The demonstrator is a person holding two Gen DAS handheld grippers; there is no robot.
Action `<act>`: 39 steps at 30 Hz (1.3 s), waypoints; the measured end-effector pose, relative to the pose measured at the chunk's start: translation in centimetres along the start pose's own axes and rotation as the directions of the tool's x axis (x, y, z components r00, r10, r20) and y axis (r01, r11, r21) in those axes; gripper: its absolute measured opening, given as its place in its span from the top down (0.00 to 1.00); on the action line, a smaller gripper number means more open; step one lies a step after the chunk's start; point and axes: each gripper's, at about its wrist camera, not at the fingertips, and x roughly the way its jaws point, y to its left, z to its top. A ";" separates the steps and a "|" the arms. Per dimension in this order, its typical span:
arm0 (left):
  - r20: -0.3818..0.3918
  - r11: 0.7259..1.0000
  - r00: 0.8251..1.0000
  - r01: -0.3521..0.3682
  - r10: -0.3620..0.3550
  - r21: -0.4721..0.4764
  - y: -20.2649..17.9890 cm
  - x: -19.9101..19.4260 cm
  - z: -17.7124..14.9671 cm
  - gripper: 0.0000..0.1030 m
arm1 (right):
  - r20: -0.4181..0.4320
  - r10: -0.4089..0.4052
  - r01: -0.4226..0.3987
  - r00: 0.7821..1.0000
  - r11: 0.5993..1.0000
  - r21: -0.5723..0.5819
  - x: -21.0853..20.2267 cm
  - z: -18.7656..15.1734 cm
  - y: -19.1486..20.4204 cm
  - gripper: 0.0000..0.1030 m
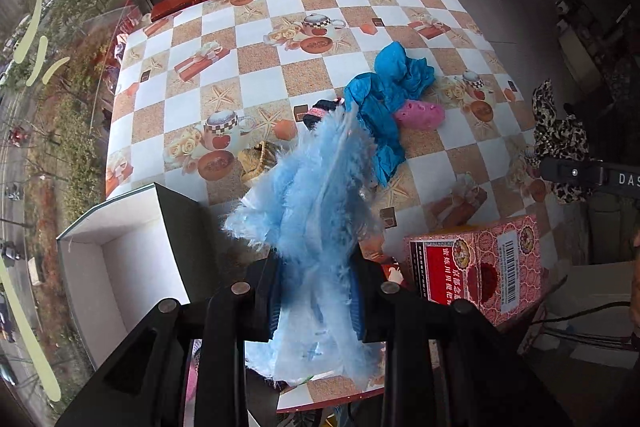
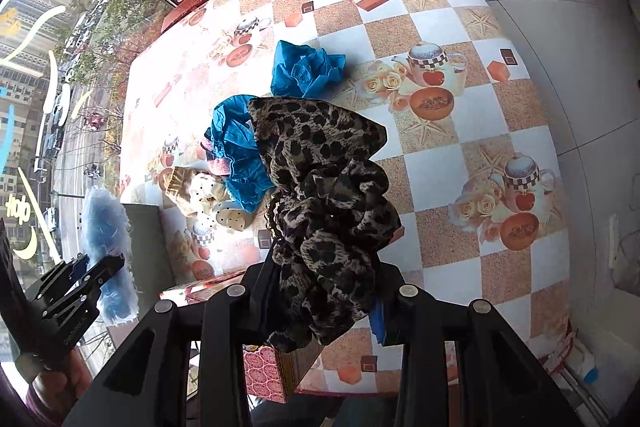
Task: Organize soft objects
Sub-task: 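Carry the blue fluffy item in the left tool while the right tool carries the leopard fabric to the box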
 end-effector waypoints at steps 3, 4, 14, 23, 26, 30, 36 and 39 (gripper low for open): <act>0.005 1.000 1.000 -0.007 0.007 0.005 0.3 -0.9 -1.8 0.71 | 0.005 0.000 0.001 1.000 1.000 -0.028 -1.0 -1.5 1.6 0.64; 0.005 1.000 1.000 -0.006 0.006 0.003 0.5 -1.2 -2.3 0.71 | 0.006 0.000 0.000 1.000 0.999 -0.035 -1.2 -2.0 2.2 0.64; 0.032 0.997 0.999 -0.028 0.030 -0.069 3.6 -3.5 -6.8 0.71 | -0.031 0.028 -0.032 0.999 0.992 -0.123 -1.5 -6.4 8.7 0.64; 0.058 0.983 0.996 -0.061 0.072 -0.172 7.8 -4.6 -9.8 0.71 | -0.103 0.024 -0.046 0.994 0.976 -0.215 0.6 -8.8 13.7 0.64; 0.052 0.976 0.995 -0.068 0.080 -0.206 8.8 -4.5 -10.8 0.71 | -0.120 0.013 -0.044 0.993 0.965 -0.258 1.0 -9.2 15.3 0.64; 0.053 0.966 0.996 -0.062 0.078 -0.251 9.9 -4.6 -12.0 0.71 | -0.137 -0.003 -0.040 0.991 0.950 -0.309 1.4 -9.6 17.1 0.64; 0.058 0.948 0.995 -0.060 0.082 -0.311 11.3 -4.7 -13.2 0.71 | -0.145 -0.024 -0.033 0.989 0.926 -0.376 1.7 -9.8 19.5 0.64; 0.057 0.941 0.996 -0.052 0.075 -0.334 11.9 -4.6 -13.6 0.71 | -0.149 -0.032 -0.032 0.988 0.912 -0.408 1.8 -10.0 20.4 0.64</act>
